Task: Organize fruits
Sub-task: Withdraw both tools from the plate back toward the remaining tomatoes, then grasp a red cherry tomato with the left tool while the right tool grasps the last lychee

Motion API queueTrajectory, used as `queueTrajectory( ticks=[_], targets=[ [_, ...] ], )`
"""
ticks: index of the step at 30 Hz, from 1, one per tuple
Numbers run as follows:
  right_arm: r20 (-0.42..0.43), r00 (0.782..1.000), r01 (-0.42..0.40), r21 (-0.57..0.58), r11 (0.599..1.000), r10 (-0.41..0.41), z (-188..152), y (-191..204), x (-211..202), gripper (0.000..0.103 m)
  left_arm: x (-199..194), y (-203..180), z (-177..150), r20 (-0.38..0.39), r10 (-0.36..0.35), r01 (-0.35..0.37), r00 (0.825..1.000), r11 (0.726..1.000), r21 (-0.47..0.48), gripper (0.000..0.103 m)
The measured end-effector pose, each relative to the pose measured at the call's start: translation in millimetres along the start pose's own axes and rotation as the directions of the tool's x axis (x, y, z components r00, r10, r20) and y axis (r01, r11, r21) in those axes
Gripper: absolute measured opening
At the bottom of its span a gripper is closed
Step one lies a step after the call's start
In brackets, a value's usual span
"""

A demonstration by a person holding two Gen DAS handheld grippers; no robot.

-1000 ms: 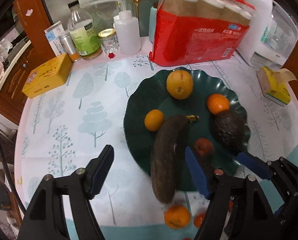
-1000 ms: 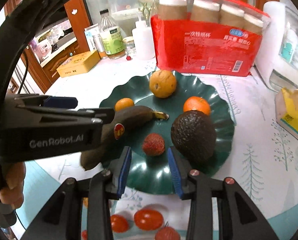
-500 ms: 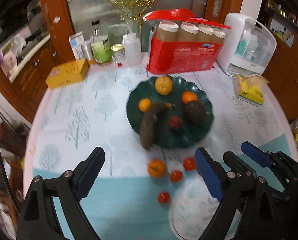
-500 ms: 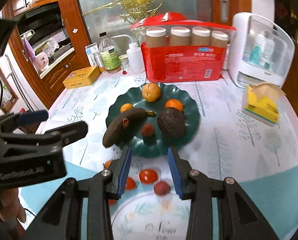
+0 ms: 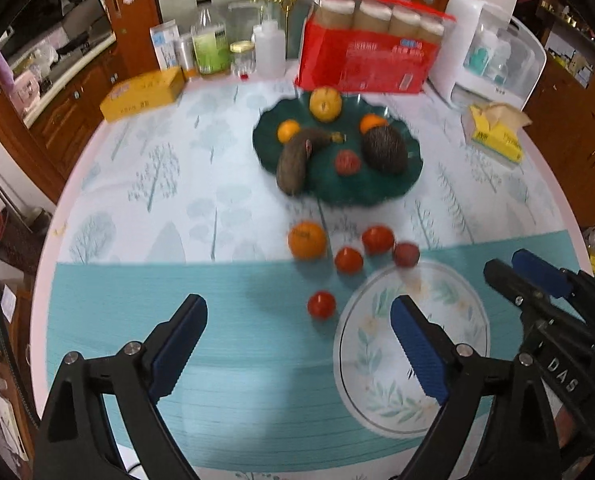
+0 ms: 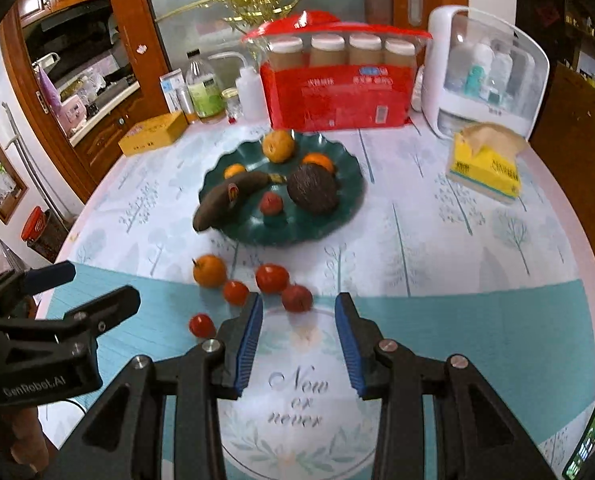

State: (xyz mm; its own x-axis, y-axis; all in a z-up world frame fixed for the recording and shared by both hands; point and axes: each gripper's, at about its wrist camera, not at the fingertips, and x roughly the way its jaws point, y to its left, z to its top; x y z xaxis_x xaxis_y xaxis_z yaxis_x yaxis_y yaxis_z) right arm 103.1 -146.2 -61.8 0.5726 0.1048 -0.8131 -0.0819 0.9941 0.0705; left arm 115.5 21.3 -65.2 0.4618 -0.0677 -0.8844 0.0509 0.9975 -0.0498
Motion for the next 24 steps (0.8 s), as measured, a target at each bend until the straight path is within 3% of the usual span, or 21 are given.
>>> queueTrajectory(
  ticks=[12,18,24],
  targets=[
    [-0.099,0.995,-0.020,-0.012,1.000,0.019,-24.2,-7.0,42.0,0.038,59.5,-2.3,-22.4,-0.121,0.024,-0.024,0.992,1.000,0.000,0.092],
    [-0.137,0.990,-0.040,-0.010,0.999,0.038,-19.2,-10.0,69.3,0.038,77.3,0.0,-19.9,-0.128,0.019,-0.024,0.992,0.999,-0.042,0.090],
    [-0.155,0.986,-0.062,-0.036,0.997,0.055,-8.3,-3.1,95.8,0.038,95.4,4.3,-15.0,-0.143,0.003,-0.015,0.990,0.997,-0.082,0.075]
  ],
)
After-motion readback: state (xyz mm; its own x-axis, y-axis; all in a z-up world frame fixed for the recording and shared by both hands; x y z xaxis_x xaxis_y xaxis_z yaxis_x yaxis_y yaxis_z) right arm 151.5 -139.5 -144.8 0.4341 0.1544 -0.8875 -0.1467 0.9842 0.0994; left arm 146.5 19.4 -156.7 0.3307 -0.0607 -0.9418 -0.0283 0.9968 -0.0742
